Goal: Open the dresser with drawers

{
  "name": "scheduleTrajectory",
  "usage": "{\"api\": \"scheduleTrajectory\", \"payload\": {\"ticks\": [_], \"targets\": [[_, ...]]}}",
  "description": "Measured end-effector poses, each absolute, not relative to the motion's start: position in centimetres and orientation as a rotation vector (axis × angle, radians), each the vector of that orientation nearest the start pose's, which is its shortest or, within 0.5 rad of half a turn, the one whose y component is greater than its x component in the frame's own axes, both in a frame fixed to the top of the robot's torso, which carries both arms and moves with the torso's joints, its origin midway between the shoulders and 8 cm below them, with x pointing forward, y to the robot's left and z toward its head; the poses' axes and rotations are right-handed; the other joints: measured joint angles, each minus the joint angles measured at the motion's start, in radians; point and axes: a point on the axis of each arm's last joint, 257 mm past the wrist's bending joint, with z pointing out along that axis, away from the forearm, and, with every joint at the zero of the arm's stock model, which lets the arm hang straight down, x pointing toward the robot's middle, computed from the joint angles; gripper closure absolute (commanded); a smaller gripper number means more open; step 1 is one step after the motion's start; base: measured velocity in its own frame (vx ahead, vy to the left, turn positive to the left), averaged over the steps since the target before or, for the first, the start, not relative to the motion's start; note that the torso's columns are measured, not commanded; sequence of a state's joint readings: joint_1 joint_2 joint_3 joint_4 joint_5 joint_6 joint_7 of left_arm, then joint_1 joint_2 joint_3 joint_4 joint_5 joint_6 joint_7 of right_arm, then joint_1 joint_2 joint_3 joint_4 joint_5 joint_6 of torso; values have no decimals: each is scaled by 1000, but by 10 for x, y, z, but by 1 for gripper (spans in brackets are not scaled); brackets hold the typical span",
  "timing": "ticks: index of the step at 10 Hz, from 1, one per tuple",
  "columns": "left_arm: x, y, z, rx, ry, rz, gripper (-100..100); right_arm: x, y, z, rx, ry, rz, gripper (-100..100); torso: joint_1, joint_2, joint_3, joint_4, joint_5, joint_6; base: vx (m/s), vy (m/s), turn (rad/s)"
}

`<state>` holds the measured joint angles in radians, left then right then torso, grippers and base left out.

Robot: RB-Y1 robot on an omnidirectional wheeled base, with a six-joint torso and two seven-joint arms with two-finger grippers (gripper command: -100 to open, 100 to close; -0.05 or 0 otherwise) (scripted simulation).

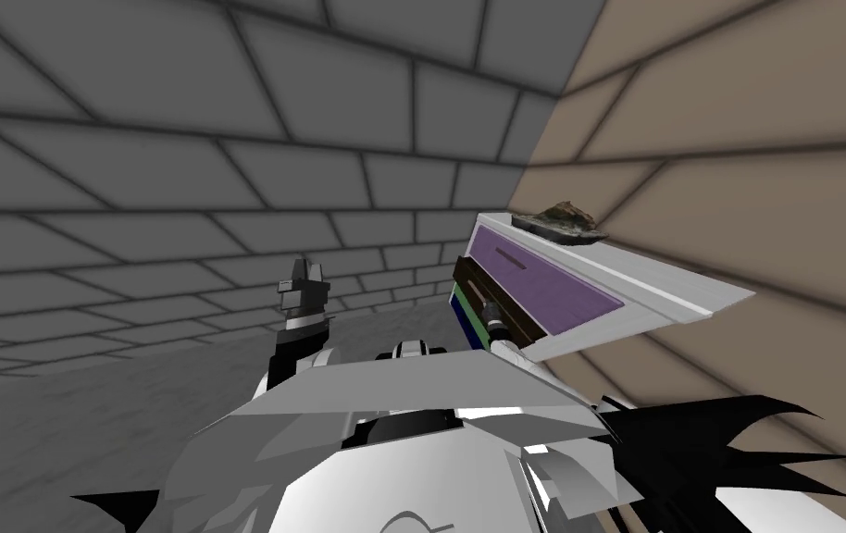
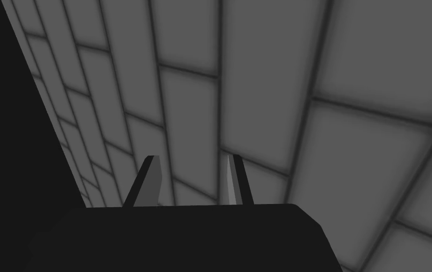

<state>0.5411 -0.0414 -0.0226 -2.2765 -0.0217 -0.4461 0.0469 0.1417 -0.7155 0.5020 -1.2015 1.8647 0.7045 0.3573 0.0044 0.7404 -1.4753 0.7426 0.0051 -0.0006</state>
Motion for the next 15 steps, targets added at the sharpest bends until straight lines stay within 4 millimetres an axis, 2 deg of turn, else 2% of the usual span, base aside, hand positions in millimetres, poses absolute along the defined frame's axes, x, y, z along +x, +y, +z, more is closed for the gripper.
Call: {"api": "scheduleTrajectory", "payload": {"ticks": [1,2,4,5,8,12,13,15], "targets": [[351,280,-1,-772,639,-1316,0,417,-467,-351,-1111,1484,-1329,100,0,1,1,1,0,-2,-48,48,50],[351,280,-1,-772,639,-1316,0,417,-467,-353,-1112,1489,-1325,100,-3,0,0,-1,0,2,-80,64,209],[351,280,-1,-772,639,-1316,0,416,-489,-354,-1091,1521,-1358,100,0,-1,1,-2,-3,-3,-124,130,245],[351,280,-1,-772,639,-1316,0,416,-499,-353,-1081,1536,-1368,-100,1,-2,0,-2,-1,-1,-106,104,176],[351,280,-1,-772,639,-1316,0,430,-539,-337,-1061,1569,-1395,-100,-8,-1,0,-4,-6,2,-126,42,134],[351,280,-1,-772,639,-1316,0,440,-587,-311,-1025,1618,-1419,-100,1,1,1,-1,0,1,-86,54,118],[351,280,-1,-772,639,-1315,0,440,-587,-311,-1025,1623,-1414,0,0,0,0,-1,0,3,0,3,12],[351,281,-1,-772,639,-1315,0,439,-586,-315,-1029,1628,-1408,0,-2,0,0,-3,-2,2,0,0,0]]}}
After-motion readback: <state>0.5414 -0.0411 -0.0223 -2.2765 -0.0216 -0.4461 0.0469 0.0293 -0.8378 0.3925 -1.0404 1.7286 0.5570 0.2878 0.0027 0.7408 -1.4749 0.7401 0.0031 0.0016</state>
